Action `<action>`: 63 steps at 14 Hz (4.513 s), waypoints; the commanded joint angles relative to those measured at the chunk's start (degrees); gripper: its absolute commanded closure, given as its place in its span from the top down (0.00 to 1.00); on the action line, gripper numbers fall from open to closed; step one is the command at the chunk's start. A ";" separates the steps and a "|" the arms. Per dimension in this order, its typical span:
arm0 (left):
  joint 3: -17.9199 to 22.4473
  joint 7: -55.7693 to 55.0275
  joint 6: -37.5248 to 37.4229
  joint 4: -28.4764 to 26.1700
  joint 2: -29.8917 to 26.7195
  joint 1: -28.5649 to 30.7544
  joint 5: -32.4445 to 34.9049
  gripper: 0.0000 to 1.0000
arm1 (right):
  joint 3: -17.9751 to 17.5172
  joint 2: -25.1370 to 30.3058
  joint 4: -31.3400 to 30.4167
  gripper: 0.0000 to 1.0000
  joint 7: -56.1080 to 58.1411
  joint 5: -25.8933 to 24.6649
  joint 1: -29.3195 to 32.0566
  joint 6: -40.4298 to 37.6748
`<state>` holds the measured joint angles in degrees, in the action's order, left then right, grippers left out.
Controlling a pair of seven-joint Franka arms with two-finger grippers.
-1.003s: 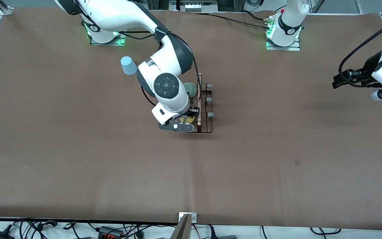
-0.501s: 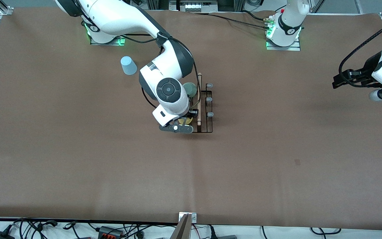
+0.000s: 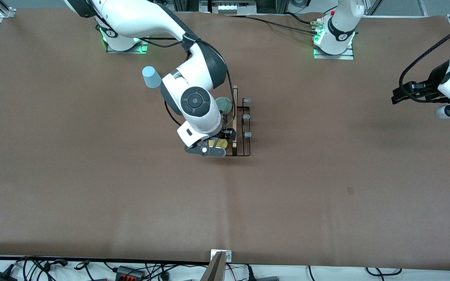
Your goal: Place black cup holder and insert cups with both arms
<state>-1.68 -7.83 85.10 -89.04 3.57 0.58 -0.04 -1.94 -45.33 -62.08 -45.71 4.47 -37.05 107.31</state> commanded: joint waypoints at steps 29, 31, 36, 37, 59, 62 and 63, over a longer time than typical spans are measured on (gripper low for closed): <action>0.01 -0.43 -0.38 -0.87 -1.11 -0.05 -1.02 1.00 | 8.33 30.30 -11.13 1.00 46.94 -5.70 35.48 -19.51; 0.01 -0.43 -0.38 -0.96 -1.20 -0.05 -1.02 1.00 | 8.53 30.65 -11.39 1.00 46.94 -5.52 35.20 -19.24; 0.01 -0.43 -0.38 -0.87 -1.20 -0.05 -1.02 1.00 | 8.53 42.22 -31.21 1.00 46.94 -5.52 34.94 -8.91; 0.01 -0.43 -0.38 -0.87 -1.20 -0.05 -1.02 1.00 | 8.44 43.73 -33.35 1.00 46.94 -5.52 34.94 -8.35; 0.01 -0.43 -0.38 -0.87 -1.20 -0.05 -1.02 1.00 | 8.35 43.22 -32.75 1.00 47.56 -5.52 34.06 -10.90; 0.01 -0.43 -0.38 -0.87 -1.20 -0.05 -1.02 1.00 | 8.35 43.31 -32.84 1.00 47.21 -5.52 33.88 -10.90; 0.01 -0.43 -0.38 -0.87 -1.20 -0.05 -1.02 1.00 | 8.35 43.57 -32.93 1.00 47.29 -5.52 33.88 -11.07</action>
<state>-1.69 -7.83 85.09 -89.05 3.57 0.57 -0.04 6.06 -2.40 -95.31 0.87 -1.31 -2.64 97.29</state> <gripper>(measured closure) 0.000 0.000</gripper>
